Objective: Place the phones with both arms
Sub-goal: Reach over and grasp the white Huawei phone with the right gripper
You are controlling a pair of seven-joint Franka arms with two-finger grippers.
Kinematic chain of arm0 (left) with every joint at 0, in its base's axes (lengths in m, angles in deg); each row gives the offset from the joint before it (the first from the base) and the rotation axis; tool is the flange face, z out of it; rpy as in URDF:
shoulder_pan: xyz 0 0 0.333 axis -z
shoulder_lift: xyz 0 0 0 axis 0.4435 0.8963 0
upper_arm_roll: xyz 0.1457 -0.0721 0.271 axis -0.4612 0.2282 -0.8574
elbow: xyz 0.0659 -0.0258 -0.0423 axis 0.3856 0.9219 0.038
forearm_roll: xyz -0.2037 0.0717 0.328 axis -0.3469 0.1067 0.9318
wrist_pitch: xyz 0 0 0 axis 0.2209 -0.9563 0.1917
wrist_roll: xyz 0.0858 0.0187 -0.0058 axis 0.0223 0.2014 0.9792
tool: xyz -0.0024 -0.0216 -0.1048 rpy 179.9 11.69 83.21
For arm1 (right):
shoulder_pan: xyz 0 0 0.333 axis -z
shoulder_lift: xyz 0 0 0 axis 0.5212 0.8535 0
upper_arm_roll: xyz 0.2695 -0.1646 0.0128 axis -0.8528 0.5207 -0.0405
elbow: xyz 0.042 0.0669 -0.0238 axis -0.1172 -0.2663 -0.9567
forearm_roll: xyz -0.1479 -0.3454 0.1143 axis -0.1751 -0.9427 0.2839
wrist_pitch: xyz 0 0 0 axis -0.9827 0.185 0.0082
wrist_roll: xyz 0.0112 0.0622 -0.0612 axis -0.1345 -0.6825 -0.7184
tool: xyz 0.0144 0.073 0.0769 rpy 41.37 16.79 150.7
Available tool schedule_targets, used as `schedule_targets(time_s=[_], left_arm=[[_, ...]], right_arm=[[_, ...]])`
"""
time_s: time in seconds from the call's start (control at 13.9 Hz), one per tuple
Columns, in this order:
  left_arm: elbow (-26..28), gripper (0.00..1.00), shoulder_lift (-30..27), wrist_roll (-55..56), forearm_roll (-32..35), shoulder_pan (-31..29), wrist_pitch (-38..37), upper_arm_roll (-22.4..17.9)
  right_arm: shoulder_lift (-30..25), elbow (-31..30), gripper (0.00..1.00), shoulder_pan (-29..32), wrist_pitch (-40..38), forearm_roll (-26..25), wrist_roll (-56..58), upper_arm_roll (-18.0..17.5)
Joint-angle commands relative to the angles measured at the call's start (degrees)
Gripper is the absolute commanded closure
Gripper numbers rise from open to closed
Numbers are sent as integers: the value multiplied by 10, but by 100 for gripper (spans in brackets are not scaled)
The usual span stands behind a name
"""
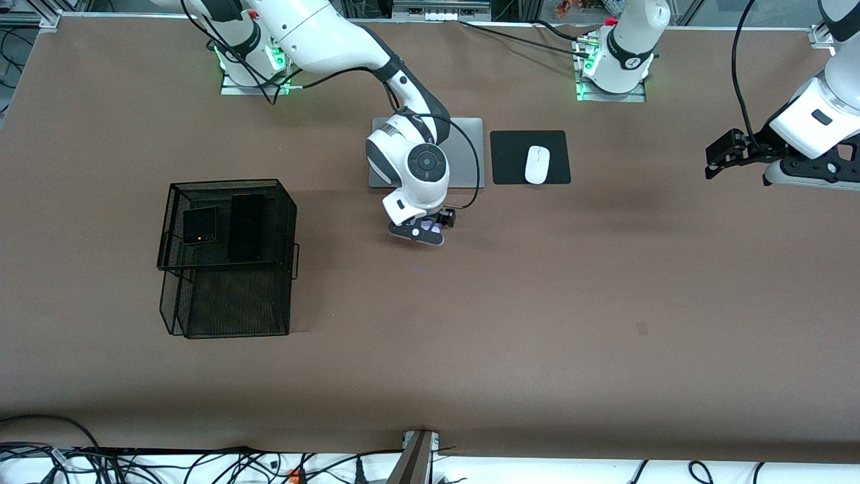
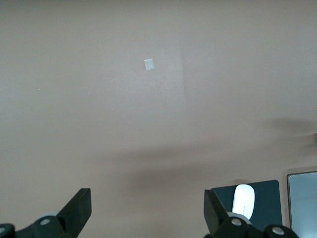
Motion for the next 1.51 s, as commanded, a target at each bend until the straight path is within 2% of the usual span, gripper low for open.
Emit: schedule_targets(time_s=[0.0,0.29,0.36,0.5,0.58,0.65,0.79,1.01,1.15,1.3,1.44], left_arm=[[-2,0,0,-3,9,3,-5,-2],[-2,0,0,-2,9,4,-5,-1],[-2,0,0,-2,10,5,-5,0],[-2,0,0,-1,10,4,-6,5],[-2,0,0,-1,10,4,-9,5],[-2,0,0,-1,10,2,-9,5],[-2,0,0,0,10,1,-9,5],[-2,0,0,1,9,-1,-10,5],[-2,0,-1,1,9,-2,-9,4],[-2,0,-2,1,9,-2,-9,5],[-2,0,-1,1,9,-3,-9,4]], right_arm=[[-4,-12,0,-2,13,-10,27,-1],[2,-15,0,-2,30,-8,34,-1],[2,-15,3,-1,32,-8,35,-1],[1,-15,46,1,32,-7,45,-1],[-1,-13,62,1,30,-7,46,-1],[-6,-8,71,2,27,-6,51,-1],[-28,10,73,12,-17,7,51,-2],[-70,78,73,33,-141,51,51,2],[-99,108,73,59,-206,52,57,6],[-137,110,73,107,-244,49,121,9],[-157,110,73,154,-271,46,211,36]])
